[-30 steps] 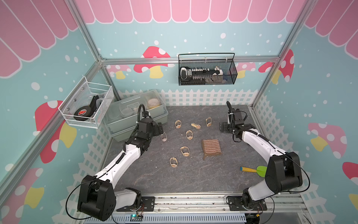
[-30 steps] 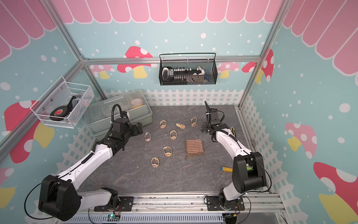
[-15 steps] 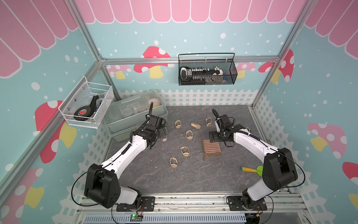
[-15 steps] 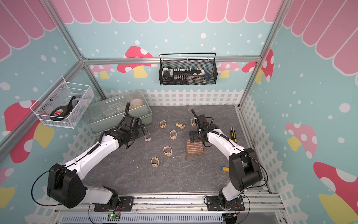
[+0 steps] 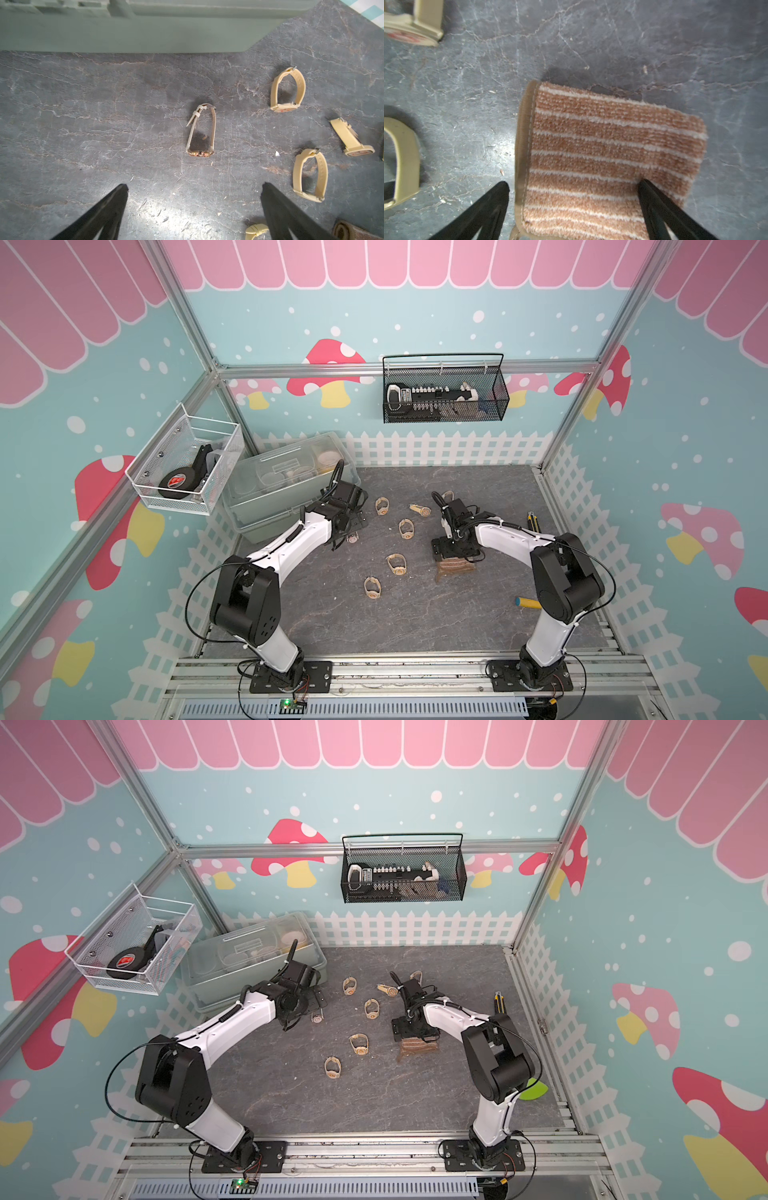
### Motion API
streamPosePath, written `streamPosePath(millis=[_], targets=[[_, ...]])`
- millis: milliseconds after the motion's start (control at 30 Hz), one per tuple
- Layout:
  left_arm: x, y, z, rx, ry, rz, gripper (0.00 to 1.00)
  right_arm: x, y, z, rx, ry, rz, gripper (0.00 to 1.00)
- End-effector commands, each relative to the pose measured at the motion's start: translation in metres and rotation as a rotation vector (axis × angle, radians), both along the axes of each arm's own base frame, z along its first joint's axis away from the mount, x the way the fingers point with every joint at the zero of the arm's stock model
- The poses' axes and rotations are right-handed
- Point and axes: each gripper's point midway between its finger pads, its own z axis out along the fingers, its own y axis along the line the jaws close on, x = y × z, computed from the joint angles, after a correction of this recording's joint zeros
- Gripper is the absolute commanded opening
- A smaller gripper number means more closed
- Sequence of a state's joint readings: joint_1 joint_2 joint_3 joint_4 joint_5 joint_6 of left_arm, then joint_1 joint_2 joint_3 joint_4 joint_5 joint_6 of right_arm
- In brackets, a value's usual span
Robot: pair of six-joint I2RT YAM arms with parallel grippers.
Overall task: Wipe the watch dial
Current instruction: Pick up the watch at the center of the board, then pick up the cleaning item at the center of the board.
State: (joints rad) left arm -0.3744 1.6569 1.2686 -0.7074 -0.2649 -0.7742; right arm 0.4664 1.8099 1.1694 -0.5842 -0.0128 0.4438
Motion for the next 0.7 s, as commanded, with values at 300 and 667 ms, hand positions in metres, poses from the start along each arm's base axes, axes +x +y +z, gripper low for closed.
streamPosePath(millis=[300,667], targets=[[0.014,-0.004,-0.039,0.014,0.128,0.036,0.99,-0.026,-0.006,-0.042,-0.015,0.128,-0.036,0.69],[0.032,-0.010,-0.079,0.058,0.188,-0.030,0.91,-0.028,-0.006,-0.029,-0.001,0.109,-0.035,0.44]])
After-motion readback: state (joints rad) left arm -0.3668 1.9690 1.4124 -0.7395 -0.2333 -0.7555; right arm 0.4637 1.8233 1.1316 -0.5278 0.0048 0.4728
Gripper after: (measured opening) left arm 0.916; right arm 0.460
